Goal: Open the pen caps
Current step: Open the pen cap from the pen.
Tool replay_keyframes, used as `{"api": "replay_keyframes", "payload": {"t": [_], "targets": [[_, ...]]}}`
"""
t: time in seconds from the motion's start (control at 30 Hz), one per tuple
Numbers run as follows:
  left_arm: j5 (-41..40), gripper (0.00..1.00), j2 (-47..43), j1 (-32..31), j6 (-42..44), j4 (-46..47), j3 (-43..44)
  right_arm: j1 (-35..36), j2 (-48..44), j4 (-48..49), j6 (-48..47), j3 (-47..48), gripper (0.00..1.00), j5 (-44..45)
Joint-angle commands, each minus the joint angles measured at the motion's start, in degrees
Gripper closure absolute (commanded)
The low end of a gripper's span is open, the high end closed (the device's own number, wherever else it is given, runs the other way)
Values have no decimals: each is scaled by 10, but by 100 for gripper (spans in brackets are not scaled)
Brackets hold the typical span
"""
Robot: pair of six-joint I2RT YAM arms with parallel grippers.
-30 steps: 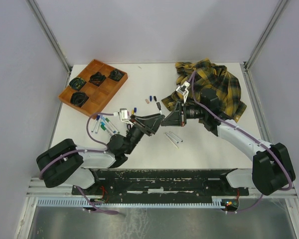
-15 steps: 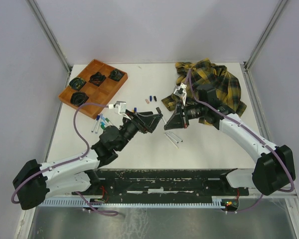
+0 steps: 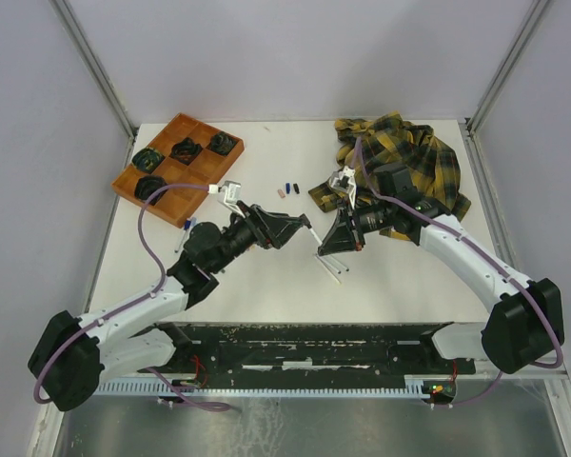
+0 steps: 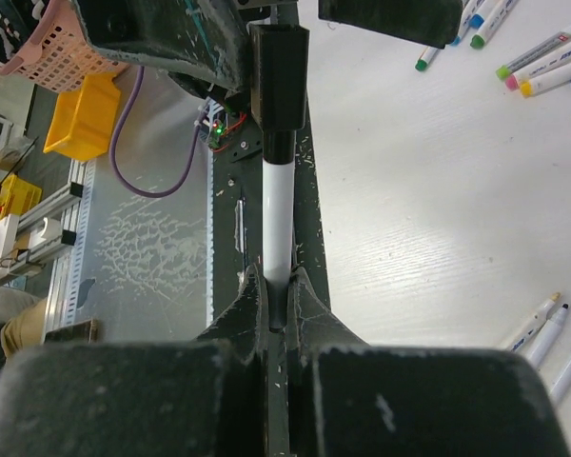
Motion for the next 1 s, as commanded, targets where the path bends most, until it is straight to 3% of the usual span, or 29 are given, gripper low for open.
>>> {"api": "replay_keyframes", "payload": {"t": [0.0, 0.2, 0.4, 0.73, 0.97], "targets": [[50, 16, 8, 17, -38, 35, 30, 3, 1, -15, -28, 31, 100, -7], [61, 20, 37, 24, -51, 34, 50, 3, 1, -18, -32, 31, 100, -7], [76, 34, 70, 24, -66, 57, 66, 3, 1, -18, -31, 30, 100, -8], [136, 65, 125, 24, -114, 143, 66, 3, 6, -18, -27, 31, 100, -3], [160, 96, 137, 24, -119, 160, 65, 2, 10, -17, -23, 32, 100, 1]]}}
